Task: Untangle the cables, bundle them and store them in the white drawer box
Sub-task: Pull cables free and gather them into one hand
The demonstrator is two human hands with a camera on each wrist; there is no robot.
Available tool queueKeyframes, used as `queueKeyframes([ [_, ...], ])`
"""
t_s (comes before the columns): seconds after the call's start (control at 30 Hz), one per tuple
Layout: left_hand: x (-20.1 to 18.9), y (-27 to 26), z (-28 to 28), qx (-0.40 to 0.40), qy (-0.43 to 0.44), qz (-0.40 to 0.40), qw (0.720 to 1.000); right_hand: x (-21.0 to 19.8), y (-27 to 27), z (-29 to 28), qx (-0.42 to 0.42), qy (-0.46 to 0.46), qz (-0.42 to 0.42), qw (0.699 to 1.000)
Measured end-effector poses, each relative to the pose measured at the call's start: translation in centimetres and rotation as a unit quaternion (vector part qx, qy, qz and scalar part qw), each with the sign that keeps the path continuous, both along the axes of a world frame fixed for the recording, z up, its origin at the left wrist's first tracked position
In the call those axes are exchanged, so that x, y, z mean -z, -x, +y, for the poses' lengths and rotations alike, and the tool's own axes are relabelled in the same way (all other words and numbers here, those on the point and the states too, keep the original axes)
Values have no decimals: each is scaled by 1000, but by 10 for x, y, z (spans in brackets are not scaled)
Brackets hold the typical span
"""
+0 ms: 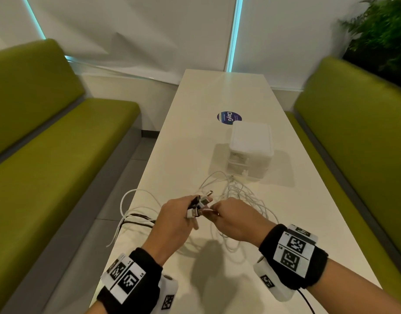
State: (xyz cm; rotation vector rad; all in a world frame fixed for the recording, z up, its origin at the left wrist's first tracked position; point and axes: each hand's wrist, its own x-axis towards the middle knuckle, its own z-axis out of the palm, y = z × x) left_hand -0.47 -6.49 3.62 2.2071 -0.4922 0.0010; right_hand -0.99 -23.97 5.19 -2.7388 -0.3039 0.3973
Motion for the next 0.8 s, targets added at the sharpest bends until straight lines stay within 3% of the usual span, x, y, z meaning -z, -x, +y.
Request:
queueKeyframes([
  [0.23,-7,-4,5,20,-82,26,996,3,-1,-6,-4,1,-4,1000],
  [0.37,-23,-6,21,-58,48,-14,997,9,-4,-20,-5,6,-19,1000],
  [0.43,-29,-12,37,-128,152,-16,980,13,-4,-29,2,-7,-24,1000],
  [0.5,-34,-22,54,-191,196,-21,962,14,-4,-38,15,-47,-35,998],
  [0.7,-19,-34,67,-228,105,18,968,11,-5,-37,21,-140,-74,987],
  [0.8,-14,-27,60,-227,109,-42,967,10,-5,-27,27,-115,-43,992],
])
